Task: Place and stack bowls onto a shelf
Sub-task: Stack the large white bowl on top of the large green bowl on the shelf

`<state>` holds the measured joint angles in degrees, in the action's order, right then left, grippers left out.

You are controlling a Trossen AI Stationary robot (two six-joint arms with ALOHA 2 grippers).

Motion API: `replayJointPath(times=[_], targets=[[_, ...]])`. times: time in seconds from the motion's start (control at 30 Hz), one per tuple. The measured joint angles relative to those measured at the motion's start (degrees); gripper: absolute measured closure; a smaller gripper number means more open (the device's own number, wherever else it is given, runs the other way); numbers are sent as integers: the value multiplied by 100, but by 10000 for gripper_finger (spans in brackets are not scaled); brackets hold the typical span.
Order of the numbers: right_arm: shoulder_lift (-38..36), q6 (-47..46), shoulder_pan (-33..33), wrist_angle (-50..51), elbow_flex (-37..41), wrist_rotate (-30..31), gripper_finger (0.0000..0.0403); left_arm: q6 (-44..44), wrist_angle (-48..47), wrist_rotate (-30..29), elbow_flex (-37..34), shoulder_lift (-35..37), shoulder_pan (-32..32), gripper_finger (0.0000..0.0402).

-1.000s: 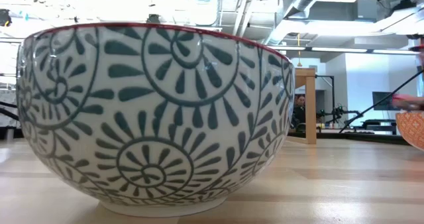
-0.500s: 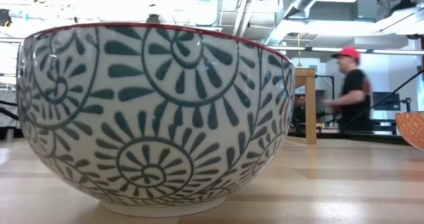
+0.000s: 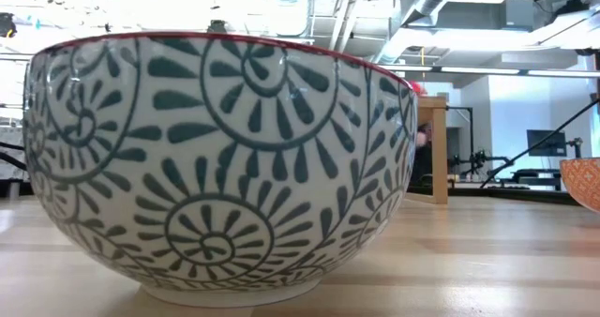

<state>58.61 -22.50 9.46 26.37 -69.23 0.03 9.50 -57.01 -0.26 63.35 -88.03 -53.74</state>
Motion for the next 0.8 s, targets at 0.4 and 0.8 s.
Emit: replayJointPath(times=[0.4, 0.8], targets=[[-1, 0, 0, 0, 0, 0, 149, -235, 519, 212, -799, 4, 61, 274], [0, 32, 4, 3, 0, 2, 149, -278, 670, 463, -846, 4, 374, 391]])
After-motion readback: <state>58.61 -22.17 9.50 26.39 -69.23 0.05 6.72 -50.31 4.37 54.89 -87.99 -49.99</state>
